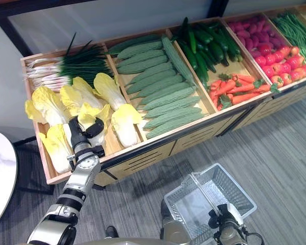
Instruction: Get the vegetables into the basket
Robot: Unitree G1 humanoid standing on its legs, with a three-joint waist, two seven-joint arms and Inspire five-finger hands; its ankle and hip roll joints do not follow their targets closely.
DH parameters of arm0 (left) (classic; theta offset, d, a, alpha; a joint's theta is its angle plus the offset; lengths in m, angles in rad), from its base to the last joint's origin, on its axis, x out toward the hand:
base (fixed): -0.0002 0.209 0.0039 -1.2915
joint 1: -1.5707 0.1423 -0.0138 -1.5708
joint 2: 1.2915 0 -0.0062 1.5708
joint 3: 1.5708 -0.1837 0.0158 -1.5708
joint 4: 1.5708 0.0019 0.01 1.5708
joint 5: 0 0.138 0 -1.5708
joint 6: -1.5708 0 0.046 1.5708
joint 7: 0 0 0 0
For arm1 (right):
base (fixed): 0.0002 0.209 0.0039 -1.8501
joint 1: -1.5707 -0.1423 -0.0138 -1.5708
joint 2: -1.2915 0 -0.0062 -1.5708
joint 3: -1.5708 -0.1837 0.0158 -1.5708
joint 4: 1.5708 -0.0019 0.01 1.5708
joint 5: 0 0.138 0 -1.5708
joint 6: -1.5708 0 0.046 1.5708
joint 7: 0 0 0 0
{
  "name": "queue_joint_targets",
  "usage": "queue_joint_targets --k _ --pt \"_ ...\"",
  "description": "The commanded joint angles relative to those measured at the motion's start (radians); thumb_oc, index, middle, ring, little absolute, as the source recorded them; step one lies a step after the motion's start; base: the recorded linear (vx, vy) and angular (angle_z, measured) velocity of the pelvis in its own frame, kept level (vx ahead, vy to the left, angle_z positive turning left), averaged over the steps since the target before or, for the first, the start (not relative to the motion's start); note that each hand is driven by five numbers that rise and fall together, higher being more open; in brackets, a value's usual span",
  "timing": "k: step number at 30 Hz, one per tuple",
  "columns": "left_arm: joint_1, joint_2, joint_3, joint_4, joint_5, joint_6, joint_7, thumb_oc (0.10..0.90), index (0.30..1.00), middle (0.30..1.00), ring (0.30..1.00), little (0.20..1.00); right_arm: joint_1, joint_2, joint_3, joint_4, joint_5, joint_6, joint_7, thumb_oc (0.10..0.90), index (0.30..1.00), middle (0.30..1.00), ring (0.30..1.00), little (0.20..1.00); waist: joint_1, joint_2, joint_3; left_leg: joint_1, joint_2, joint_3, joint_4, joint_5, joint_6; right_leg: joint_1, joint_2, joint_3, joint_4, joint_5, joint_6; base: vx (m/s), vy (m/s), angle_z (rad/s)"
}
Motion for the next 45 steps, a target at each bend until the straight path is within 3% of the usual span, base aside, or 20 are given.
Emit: queue_joint_targets --k 1,4,5,7,10,15,21,23,29,32,33,34,35,37,41,45 --pt "-0.001 0.110 0.004 -0.204 0.027 -0.193 -0.156 0.400 0.300 0.300 0.300 0.300 -0.006 -0.034 -0.021 0.018 0.010 -0.036 -0.025 0.400 0.300 0.300 0.300 0.300 0.037 -0.004 -0.031 -0.008 0.049 -0.080 0.000 0.001 -0.028 0.027 -0.119 -0.032 0.000 -0.018 0.124 -0.02 0.064 0.21" --pt "0.066 0.152 0.006 -0.248 -0.043 -0.243 -0.254 0.400 0.300 0.300 0.300 0.300 0.005 -0.036 -0.037 0.016 0.017 -0.041 -0.009 0.400 0.300 0.300 0.300 0.300 0.046 -0.002 -0.034 -0.006 0.045 -0.086 0.000 -0.002 -0.027 0.034 -0.125 -0.037 0.000 -0.018 0.126 -0.02 0.050 0.22" --pt "0.135 0.181 0.014 -0.301 -0.201 -0.284 -0.378 0.400 0.300 0.300 0.300 0.300 0.012 -0.037 -0.046 0.013 0.019 -0.043 0.011 0.400 0.300 0.300 0.300 0.300 0.053 -0.001 -0.039 -0.006 0.040 -0.092 0.000 -0.003 -0.025 0.039 -0.130 -0.042 0.000 -0.018 0.126 -0.01 0.049 0.14" --pt "0.191 0.199 0.004 -0.345 -0.384 -0.300 -0.525 0.400 0.300 0.300 0.300 0.300 0.019 -0.038 -0.056 0.007 0.019 -0.045 0.033 0.400 0.300 0.300 0.300 0.300 0.059 -0.001 -0.046 -0.007 0.035 -0.098 0.000 -0.004 -0.023 0.045 -0.137 -0.047 0.000 -0.016 0.128 0.00 0.057 0.12" --pt "0.234 0.214 -0.007 -0.365 -0.603 -0.290 -0.704 0.400 0.300 0.300 0.300 0.300 0.024 -0.037 -0.064 -0.002 0.018 -0.048 0.057 0.400 0.300 0.300 0.300 0.300 0.062 -0.006 -0.053 -0.006 0.027 -0.105 0.000 -0.005 -0.021 0.050 -0.145 -0.052 0.000 -0.015 0.131 0.01 0.035 0.08" --pt "0.275 0.222 -0.032 -0.364 -0.773 -0.258 -0.868 0.400 0.300 0.300 0.300 0.300 0.040 -0.031 -0.081 0.005 0.014 -0.060 0.097 0.400 0.300 0.300 0.300 0.300 0.065 -0.012 -0.063 0.003 0.013 -0.109 0.000 -0.013 -0.015 0.070 -0.156 -0.059 0.000 -0.017 0.134 0.02 0.046 0.06" --pt "0.276 0.267 -0.059 -0.387 -0.808 -0.257 -0.935 0.400 0.300 0.300 0.300 0.300 0.042 -0.032 -0.092 0.012 0.012 -0.064 0.109 0.400 0.300 0.300 0.300 0.300 0.071 -0.023 -0.059 0.027 -0.001 -0.107 0.014 -0.024 -0.005 0.097 -0.166 -0.058 0.000 -0.021 0.138 0.02 0.053 0.02" --pt "0.264 0.283 -0.081 -0.399 -0.812 -0.257 -0.942 0.400 0.300 0.300 0.300 0.300 0.034 -0.032 -0.108 0.016 0.024 -0.062 0.110 0.400 0.300 0.300 0.300 0.300 0.076 -0.039 -0.039 -0.010 -0.013 -0.112 0.116 -0.069 0.006 0.099 -0.187 -0.062 0.019 -0.018 0.142 -0.03 0.086 0.00" --pt "0.218 0.296 -0.121 -0.383 -0.811 -0.260 -0.938 0.400 0.300 0.300 0.300 0.300 0.041 -0.034 -0.139 0.017 0.049 -0.057 0.112 0.400 0.300 0.300 0.300 0.300 0.067 -0.063 -0.006 -0.052 -0.047 -0.117 0.197 -0.119 0.037 0.047 -0.232 -0.034 0.112 0.024 0.164 -0.04 0.141 0.01" --pt "0.198 0.309 -0.142 -0.370 -0.797 -0.264 -0.938 0.400 0.300 0.300 0.300 0.300 0.058 -0.031 -0.152 0.011 0.059 -0.054 0.116 0.400 0.300 0.300 0.300 0.300 0.038 -0.079 0.004 -0.062 -0.085 -0.099 0.195 -0.133 0.058 0.009 -0.263 0.001 0.111 0.160 0.191 -0.05 0.128 -0.05" --pt "0.197 0.309 -0.143 -0.370 -0.797 -0.264 -0.939 0.400 0.300 0.300 0.300 0.300 0.058 -0.031 -0.152 0.011 0.059 -0.053 0.116 0.400 0.300 0.300 0.300 0.300 0.040 -0.080 0.003 -0.063 -0.086 -0.096 0.194 -0.133 0.058 0.007 -0.264 0.003 0.109 0.162 0.191 -0.22 0.278 -0.18" --pt "0.175 0.315 -0.155 -0.363 -0.802 -0.269 -0.940 0.400 0.300 0.300 0.300 0.300 0.053 -0.030 -0.160 0.004 0.070 -0.048 0.112 0.400 0.300 0.300 0.300 0.300 0.028 -0.066 0.017 -0.080 -0.102 -0.063 0.188 -0.133 0.077 -0.053 -0.288 0.007 0.078 0.246 0.191 -0.19 0.222 -0.87" --pt "0.175 0.316 -0.154 -0.363 -0.802 -0.269 -0.940 0.400 0.300 0.300 0.300 0.300 0.052 -0.030 -0.160 0.004 0.070 -0.048 0.112 0.400 0.300 0.300 0.300 0.300 0.027 -0.069 0.015 -0.084 -0.105 -0.062 0.187 -0.129 0.078 -0.058 -0.290 0.008 0.079 0.248 0.191 -0.32 0.370 -1.03" --pt "0.185 0.316 -0.157 -0.368 -0.798 -0.249 -0.957 0.400 0.300 0.300 0.300 0.300 0.056 -0.035 -0.162 0.015 0.060 -0.043 0.113 0.400 0.300 0.300 0.300 0.300 0.059 -0.028 0.010 -0.068 -0.095 0.004 0.129 -0.117 0.088 0.004 -0.302 -0.174 0.196 0.099 0.182 -0.20 0.356 -1.43" --pt "0.223 0.331 -0.132 -0.410 -0.801 -0.239 -0.972 0.400 0.300 0.300 0.300 0.300 0.046 -0.035 -0.159 0.030 0.058 -0.047 0.110 0.400 0.300 0.300 0.300 0.300 0.085 -0.022 -0.015 -0.053 -0.106 0.076 0.095 -0.096 0.109 0.060 -0.284 -0.214 0.318 0.020 0.173 -0.09 0.132 -1.31" --pt "0.261 0.349 -0.101 -0.410 -0.788 -0.239 -0.980 0.400 0.300 0.300 0.300 0.300 0.035 -0.031 -0.133 0.004 0.052 -0.055 0.111 0.400 0.300 0.300 0.300 0.300 0.119 -0.043 -0.048 -0.056 -0.098 0.165 0.085 -0.066 0.087 0.144 -0.256 -0.289 0.167 -0.023 0.174 -0.08 -0.124 -0.55"
